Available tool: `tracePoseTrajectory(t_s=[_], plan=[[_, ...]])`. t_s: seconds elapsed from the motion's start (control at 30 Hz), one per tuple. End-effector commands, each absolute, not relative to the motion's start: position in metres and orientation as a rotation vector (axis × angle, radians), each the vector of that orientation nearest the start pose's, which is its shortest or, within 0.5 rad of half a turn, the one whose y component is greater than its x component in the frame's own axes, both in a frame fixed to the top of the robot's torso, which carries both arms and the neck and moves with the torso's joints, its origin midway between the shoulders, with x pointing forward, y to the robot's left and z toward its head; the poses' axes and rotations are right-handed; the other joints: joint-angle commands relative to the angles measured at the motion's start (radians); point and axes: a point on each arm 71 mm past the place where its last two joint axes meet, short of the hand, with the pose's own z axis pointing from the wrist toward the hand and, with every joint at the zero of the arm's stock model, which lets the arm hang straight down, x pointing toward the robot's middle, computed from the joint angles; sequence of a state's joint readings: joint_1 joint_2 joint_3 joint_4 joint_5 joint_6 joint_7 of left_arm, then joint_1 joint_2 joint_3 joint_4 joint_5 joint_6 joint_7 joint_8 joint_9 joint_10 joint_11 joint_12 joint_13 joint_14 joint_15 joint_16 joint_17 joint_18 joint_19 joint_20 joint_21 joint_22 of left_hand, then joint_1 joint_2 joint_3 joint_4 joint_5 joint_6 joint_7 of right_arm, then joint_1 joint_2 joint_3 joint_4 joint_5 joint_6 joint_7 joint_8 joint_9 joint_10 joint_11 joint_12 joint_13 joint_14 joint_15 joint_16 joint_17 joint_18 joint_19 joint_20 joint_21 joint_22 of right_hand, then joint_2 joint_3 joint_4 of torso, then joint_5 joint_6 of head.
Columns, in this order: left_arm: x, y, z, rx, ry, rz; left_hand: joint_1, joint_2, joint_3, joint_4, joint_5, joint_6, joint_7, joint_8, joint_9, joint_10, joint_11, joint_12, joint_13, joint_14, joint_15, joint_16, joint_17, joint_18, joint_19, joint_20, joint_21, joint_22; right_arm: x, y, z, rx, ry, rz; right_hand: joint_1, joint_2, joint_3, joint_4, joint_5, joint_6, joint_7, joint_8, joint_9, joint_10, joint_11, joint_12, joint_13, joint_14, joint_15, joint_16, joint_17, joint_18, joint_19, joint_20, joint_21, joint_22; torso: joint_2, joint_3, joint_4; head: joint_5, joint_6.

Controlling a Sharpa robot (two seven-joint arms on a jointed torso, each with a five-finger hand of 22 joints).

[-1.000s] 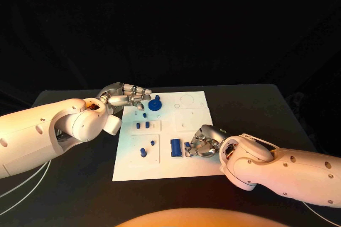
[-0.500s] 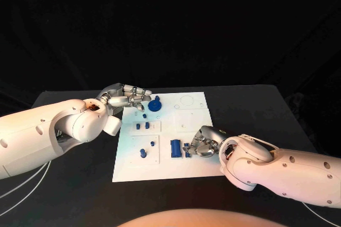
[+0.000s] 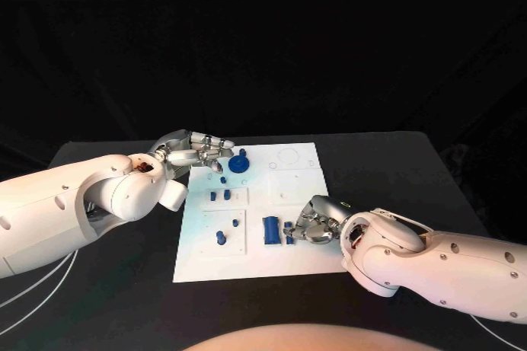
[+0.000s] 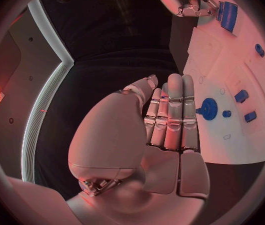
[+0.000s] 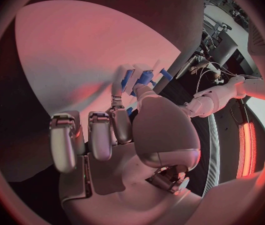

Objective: Assemble the parts on the task board

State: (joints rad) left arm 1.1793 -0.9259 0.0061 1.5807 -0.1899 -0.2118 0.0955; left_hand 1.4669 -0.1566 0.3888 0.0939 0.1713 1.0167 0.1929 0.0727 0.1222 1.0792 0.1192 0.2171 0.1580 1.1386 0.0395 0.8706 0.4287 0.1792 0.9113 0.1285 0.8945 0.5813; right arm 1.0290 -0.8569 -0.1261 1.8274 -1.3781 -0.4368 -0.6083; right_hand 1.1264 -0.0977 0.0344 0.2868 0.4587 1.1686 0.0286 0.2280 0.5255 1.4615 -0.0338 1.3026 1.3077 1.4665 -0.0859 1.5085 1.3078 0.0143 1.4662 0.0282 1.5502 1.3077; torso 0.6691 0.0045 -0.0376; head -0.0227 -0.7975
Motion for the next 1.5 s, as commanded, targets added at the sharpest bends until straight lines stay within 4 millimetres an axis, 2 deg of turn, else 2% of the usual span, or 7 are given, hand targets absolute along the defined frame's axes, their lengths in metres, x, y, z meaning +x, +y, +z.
tracePoseTrajectory(t_s=[0.03, 0.3, 0.47, 0.93, 1.43, 1.47, 1.5], plan=[[0.475, 0.223, -0.182, -1.040, 1.744, -1.415, 0.003, 0.007, -0.003, -0.002, 0.002, -0.008, 0.000, 0.005, -0.001, -0.008, 0.002, 0.005, 0.000, -0.006, 0.002, 0.004, -0.002, 0.005, -0.001, 0.007, -0.006, -0.001, 0.375, -0.154, -0.262, 0.196, 1.968, 0.568, 0.009, 0.002, -0.007, -0.003, 0.000, -0.006, 0.005, 0.003, 0.002, 0.014, -0.003, -0.007, 0.083, 0.079, -0.008, -0.002, 0.141, -0.007, 0.091, -0.008, -0.010, 0.254, -0.001, 0.0004, -0.0005, 0.001, 0.004], [0.477, 0.226, -0.185, -1.062, 1.714, -1.415, -0.001, 0.007, -0.006, 0.000, 0.001, -0.008, 0.001, 0.006, -0.001, -0.010, 0.003, 0.007, 0.000, -0.007, 0.004, 0.005, -0.003, 0.005, 0.000, 0.007, -0.007, -0.002, 0.387, -0.170, -0.249, 0.339, 1.875, 0.789, 0.115, -0.006, -0.030, -0.020, -0.023, -0.121, 0.060, -0.078, -0.034, -0.153, 0.043, -0.360, -0.140, 0.001, 0.028, -0.190, -0.139, 0.060, -0.060, 0.020, -0.337, 0.151, -0.013, -0.0021, -0.0060, 0.004, 0.020], [0.481, 0.232, -0.191, -1.134, 1.656, -1.418, -0.016, 0.003, -0.020, 0.012, 0.000, -0.010, -0.001, 0.008, -0.001, -0.013, 0.003, 0.013, 0.001, -0.019, 0.006, -0.001, -0.009, 0.004, -0.007, 0.011, -0.019, -0.009, 0.416, -0.187, -0.242, 0.559, 1.834, 1.017, 0.243, 0.026, -0.026, -0.050, -0.155, -0.174, 0.101, -0.126, -0.065, -0.372, 0.085, -0.777, -0.449, -0.198, 0.066, -0.727, -0.692, 0.165, -0.370, 0.057, -1.023, -0.136, -0.035, -0.0065, -0.0120, 0.004, 0.041], [0.491, 0.232, -0.229, -1.302, 1.417, -1.450, -0.003, 0.014, -0.069, 0.063, 0.000, -0.005, -0.017, 0.021, 0.001, 0.006, 0.013, -0.033, -0.062, -0.118, 0.053, -0.474, -0.223, 0.001, -0.117, 0.098, -0.397, -0.247, 0.501, -0.224, -0.237, 0.855, 1.625, 1.276, 0.389, 0.047, 0.040, -0.083, -0.261, -0.160, 0.146, -0.166, -0.251, -0.362, 0.162, -1.168, -1.074, -0.362, 0.182, -1.348, -1.054, 0.169, -0.513, 0.180, -1.452, -0.586, -0.100, -0.0304, -0.0040, 0.007, 0.130], [0.500, 0.234, -0.252, -1.356, 1.330, -1.395, 0.011, 0.052, -0.191, 0.061, 0.003, -0.061, -0.037, -0.009, -0.058, -0.083, 0.082, -0.155, -0.096, -0.223, 0.138, -0.798, -0.362, -0.034, -0.190, 0.163, -0.746, -0.479, 0.523, -0.218, -0.238, 0.899, 1.551, 1.322, 0.325, 0.079, -0.007, -0.141, -0.250, -0.202, 0.173, -0.166, -0.381, -0.390, 0.195, -1.240, -1.245, -0.376, 0.221, -1.446, -1.215, 0.171, -0.610, 0.228, -1.488, -0.848, -0.122, -0.0225, -0.0032, 0.028, 0.144], [0.499, 0.234, -0.254, -1.350, 1.389, -1.387, -0.433, 0.079, -0.246, 0.014, -0.051, -0.346, -0.087, -0.073, -0.122, -0.379, 0.019, -0.217, -0.158, -0.498, 0.080, -0.871, -0.429, -0.066, -0.411, 0.076, -0.786, -0.508, 0.524, -0.219, -0.240, 0.891, 1.574, 1.254, -0.105, 0.098, -0.034, -0.181, -0.317, -0.487, 0.113, -0.228, -0.422, -0.706, 0.145, -1.303, -1.308, -0.705, 0.176, -1.509, -1.308, 0.116, -0.864, 0.150, -1.550, -0.982, -0.119, -0.0256, -0.0034, 0.025, 0.141], [0.499, 0.234, -0.254, -1.350, 1.389, -1.386, -0.436, 0.083, -0.248, 0.013, -0.051, -0.351, -0.086, -0.073, -0.122, -0.385, 0.020, -0.217, -0.158, -0.499, 0.082, -0.871, -0.429, -0.066, -0.410, 0.075, -0.789, -0.510, 0.523, -0.219, -0.239, 0.892, 1.573, 1.254, -0.111, 0.098, -0.034, -0.183, -0.317, -0.491, 0.112, -0.228, -0.424, -0.711, 0.146, -1.303, -1.308, -0.707, 0.177, -1.509, -1.308, 0.116, -0.867, 0.150, -1.550, -0.987, -0.119, -0.0254, -0.0030, 0.025, 0.141]])
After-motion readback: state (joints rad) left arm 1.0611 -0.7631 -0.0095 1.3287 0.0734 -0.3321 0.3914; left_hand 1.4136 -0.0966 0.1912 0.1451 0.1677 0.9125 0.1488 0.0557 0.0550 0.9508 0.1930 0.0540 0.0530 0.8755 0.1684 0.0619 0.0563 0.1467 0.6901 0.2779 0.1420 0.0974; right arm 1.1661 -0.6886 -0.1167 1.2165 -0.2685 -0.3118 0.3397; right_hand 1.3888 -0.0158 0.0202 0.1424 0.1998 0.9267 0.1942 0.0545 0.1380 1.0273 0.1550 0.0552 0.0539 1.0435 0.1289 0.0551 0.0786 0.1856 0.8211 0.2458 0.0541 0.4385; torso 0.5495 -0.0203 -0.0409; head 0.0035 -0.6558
